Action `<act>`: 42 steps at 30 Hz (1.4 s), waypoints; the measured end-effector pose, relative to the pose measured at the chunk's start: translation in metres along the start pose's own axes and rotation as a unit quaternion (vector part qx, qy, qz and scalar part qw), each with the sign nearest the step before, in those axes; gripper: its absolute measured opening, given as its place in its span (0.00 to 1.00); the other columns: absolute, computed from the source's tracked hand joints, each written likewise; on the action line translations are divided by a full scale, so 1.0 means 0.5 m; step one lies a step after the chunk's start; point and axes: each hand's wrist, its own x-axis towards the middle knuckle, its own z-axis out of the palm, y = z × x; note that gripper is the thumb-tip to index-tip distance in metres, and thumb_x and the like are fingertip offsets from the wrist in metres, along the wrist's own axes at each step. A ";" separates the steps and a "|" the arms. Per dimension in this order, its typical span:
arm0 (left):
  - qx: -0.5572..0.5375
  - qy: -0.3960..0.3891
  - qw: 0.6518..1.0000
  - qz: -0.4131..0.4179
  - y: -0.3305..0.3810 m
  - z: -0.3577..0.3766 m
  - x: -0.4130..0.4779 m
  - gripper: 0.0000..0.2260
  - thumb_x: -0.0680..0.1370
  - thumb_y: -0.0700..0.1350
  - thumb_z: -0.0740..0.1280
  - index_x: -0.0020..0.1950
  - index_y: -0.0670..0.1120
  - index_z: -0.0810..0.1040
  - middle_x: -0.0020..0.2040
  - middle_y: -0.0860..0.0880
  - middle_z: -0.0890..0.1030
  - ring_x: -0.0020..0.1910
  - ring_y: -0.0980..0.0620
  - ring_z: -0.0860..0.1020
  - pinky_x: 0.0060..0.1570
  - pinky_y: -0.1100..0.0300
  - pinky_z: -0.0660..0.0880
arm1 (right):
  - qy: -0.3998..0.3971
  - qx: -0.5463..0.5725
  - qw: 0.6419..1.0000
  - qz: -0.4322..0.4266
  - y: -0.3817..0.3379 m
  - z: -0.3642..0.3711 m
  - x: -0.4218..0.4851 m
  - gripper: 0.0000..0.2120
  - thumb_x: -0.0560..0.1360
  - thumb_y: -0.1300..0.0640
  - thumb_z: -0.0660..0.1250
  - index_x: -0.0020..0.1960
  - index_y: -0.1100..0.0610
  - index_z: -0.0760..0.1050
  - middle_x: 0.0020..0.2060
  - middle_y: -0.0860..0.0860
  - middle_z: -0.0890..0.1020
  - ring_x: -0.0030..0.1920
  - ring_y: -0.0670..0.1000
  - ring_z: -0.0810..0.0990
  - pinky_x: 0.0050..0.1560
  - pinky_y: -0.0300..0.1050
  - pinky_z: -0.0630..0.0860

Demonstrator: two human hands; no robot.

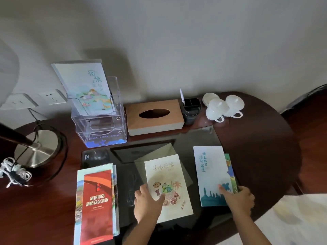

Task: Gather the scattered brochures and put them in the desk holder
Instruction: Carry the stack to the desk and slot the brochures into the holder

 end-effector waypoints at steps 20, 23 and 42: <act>-0.018 0.003 0.999 -0.042 0.014 0.017 0.024 0.18 0.75 0.52 0.67 0.59 0.46 0.67 0.61 0.47 0.71 0.60 0.48 0.70 0.53 0.56 0.72 | -0.223 0.285 0.923 -0.132 0.007 -0.061 -0.016 0.22 0.66 0.56 0.76 0.57 0.55 0.73 0.47 0.52 0.84 0.46 0.54 0.84 0.40 0.44 0.79; -0.143 -0.006 0.987 -0.077 0.007 -0.002 0.035 0.12 0.79 0.48 0.59 0.56 0.42 0.75 0.58 0.44 0.77 0.53 0.45 0.77 0.55 0.48 0.76 | -0.276 0.259 0.911 -0.167 0.009 -0.006 -0.060 0.22 0.66 0.61 0.77 0.57 0.55 0.75 0.47 0.54 0.85 0.46 0.55 0.85 0.45 0.49 0.80; -0.204 -0.041 0.972 -0.111 0.016 0.010 0.025 0.23 0.74 0.49 0.70 0.64 0.45 0.65 0.63 0.43 0.68 0.53 0.47 0.72 0.57 0.50 0.76 | -0.204 -0.053 0.936 -0.283 -0.011 0.170 -0.143 0.35 0.59 0.49 0.79 0.61 0.57 0.69 0.56 0.52 0.71 0.58 0.51 0.70 0.59 0.46 0.74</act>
